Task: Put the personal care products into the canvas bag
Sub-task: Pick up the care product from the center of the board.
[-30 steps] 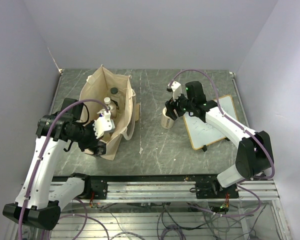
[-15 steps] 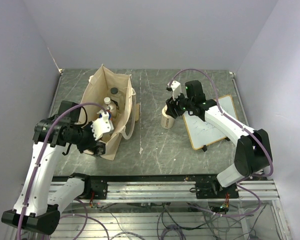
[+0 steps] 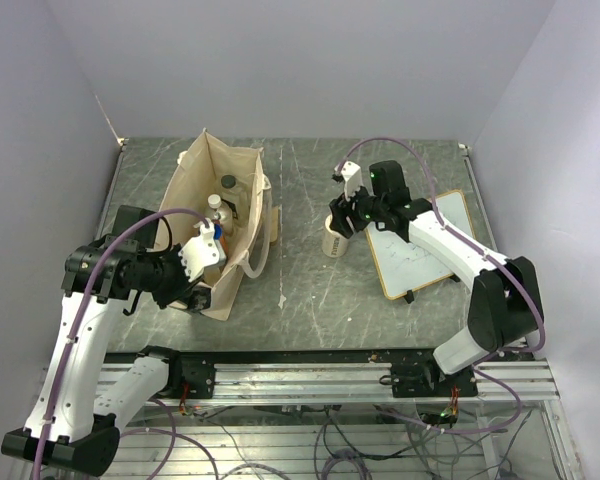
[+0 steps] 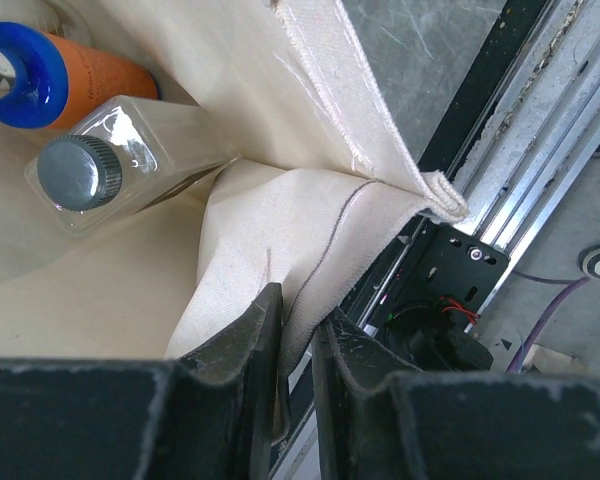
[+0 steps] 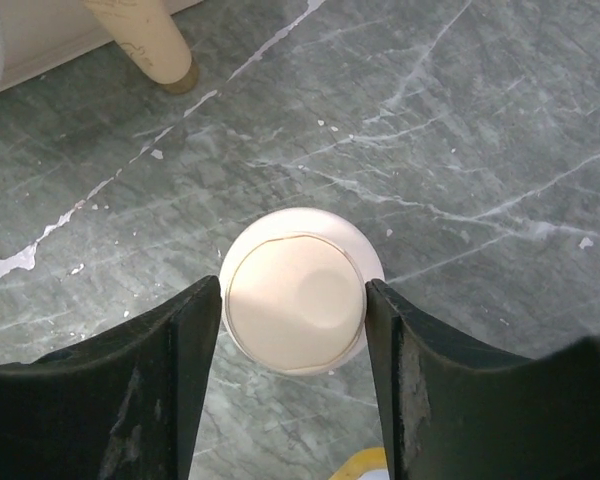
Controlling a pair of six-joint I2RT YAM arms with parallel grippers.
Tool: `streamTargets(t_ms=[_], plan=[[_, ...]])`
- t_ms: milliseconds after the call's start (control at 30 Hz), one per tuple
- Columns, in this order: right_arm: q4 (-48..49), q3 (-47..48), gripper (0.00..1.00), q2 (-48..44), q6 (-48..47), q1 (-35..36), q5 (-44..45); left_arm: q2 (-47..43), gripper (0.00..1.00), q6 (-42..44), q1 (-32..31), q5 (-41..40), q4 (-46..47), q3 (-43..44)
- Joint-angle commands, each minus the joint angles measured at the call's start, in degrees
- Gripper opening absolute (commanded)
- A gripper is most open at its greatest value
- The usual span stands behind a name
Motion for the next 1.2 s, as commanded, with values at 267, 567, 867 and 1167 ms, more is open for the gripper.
streamTargets(t_ms=[267,567,867,1167], plan=[[1.1,1.5,0.50,0.8,0.2,-0.1,-1.0,-0.8,0.27,-1.7,0.4,-1.5,-0.6,0.1],[0.8,2.9,0.15,-0.5,0.1,0.0,-1.8,-1.5,0.33,-3.0,0.3,-3.3,-0.5,-0.1],[0.1,9.0,0.00,-4.4,0.5,2.9,-4.2,-3.2,0.69,-5.2,0.4,-7.9,-2.3,1.1],[-5.7,24.7,0.00,-4.2,4.8,7.6,-6.5,-6.2,0.63,-6.4,0.3,-10.5,-1.7,1.9]])
